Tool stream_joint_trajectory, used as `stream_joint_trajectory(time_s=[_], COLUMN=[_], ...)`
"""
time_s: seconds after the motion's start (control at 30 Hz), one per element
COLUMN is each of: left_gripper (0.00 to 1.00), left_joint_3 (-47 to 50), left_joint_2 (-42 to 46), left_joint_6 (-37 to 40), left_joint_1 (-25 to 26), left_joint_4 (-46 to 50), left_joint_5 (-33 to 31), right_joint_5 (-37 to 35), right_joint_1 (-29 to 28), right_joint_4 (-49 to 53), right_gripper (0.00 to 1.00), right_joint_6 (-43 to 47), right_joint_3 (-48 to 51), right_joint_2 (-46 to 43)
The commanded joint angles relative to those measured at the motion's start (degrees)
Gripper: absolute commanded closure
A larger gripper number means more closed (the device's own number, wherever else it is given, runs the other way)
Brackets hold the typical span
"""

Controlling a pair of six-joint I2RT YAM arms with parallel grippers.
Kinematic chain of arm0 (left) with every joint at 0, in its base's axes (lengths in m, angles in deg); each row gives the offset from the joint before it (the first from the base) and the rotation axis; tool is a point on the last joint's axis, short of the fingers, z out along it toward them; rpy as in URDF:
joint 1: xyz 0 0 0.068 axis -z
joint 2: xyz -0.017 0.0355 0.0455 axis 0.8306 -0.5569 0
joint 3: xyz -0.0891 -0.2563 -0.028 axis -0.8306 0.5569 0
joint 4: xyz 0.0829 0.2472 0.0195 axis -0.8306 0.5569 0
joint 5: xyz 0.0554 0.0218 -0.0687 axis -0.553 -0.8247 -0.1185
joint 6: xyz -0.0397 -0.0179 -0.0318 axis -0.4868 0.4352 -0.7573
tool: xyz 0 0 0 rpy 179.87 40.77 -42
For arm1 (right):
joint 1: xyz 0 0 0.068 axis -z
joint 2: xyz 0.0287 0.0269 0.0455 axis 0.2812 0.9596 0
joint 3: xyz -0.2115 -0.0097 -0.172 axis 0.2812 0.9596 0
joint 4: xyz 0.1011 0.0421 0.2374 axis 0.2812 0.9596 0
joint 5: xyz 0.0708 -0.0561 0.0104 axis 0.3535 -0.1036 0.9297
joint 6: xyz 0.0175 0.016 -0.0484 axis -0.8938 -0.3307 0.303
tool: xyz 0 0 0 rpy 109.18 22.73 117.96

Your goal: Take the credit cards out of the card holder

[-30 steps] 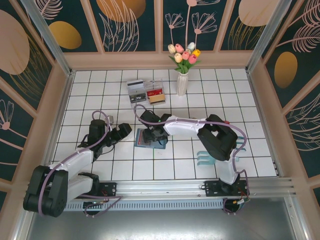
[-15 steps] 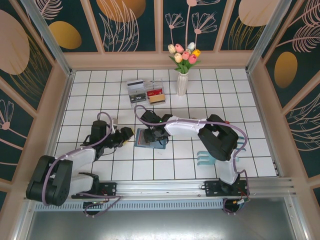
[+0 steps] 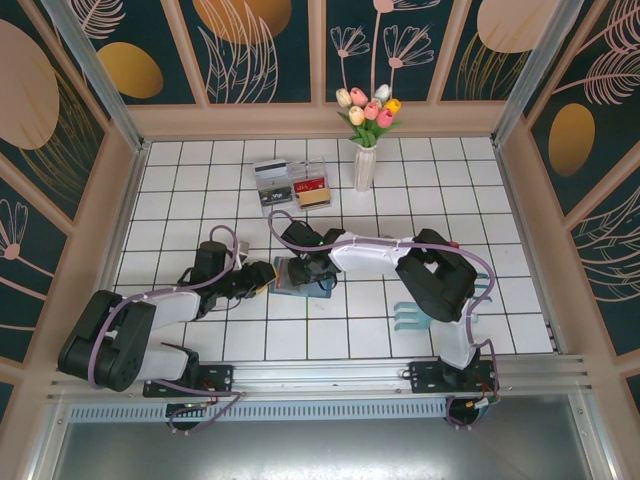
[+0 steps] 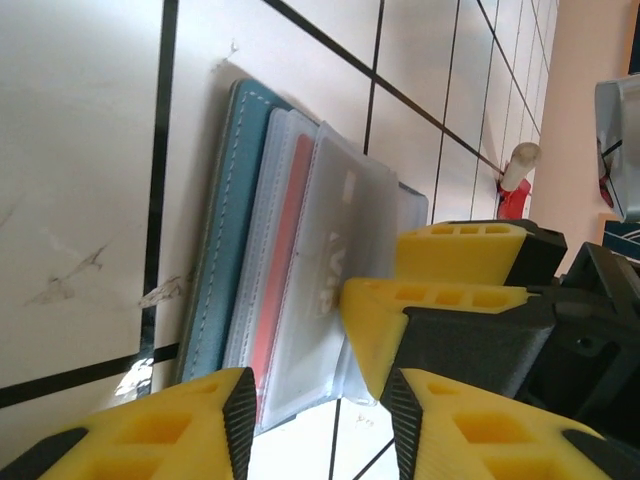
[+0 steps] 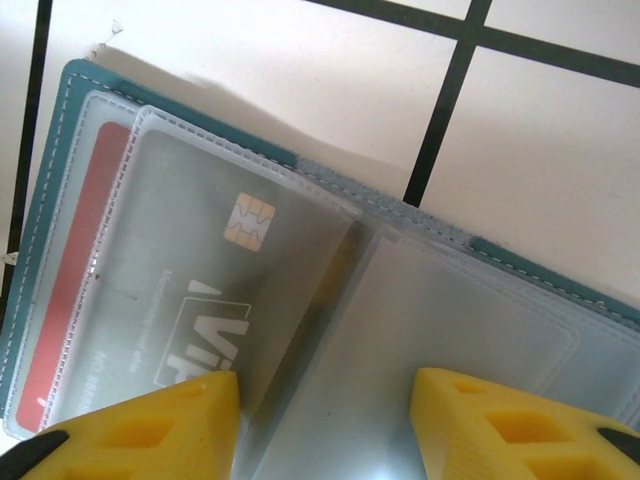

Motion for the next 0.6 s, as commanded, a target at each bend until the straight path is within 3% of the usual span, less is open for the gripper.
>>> stream_joint_trajectory(time_s=[0.0,0.27,0.57], left_gripper=[0.60,0.63,0.77], left_joint_3=[-2.06,-3.48,-3.75], left_joint_2=[-1.47,-3.45,-6.58], left_joint_6=[1.32,1.98,2.98], left_joint_1=[1.08,2.35,2.74], left_joint_4=[0.36,2.01,3.13], left_joint_5=[-0.91,-2.17,-2.69], right_joint_5=[0.33,0.46,0.70], right_joint_1=[-0.08,-0.07,0.02], right_joint_4=[3.13,2.90,2.92], right_gripper=[0.50,0.50,0.56], right_joint_6=[0.29,0.20,0.04], right_joint_3=[2.86,2.87,2.87], right_joint_2=[3.04,3.11,2.91])
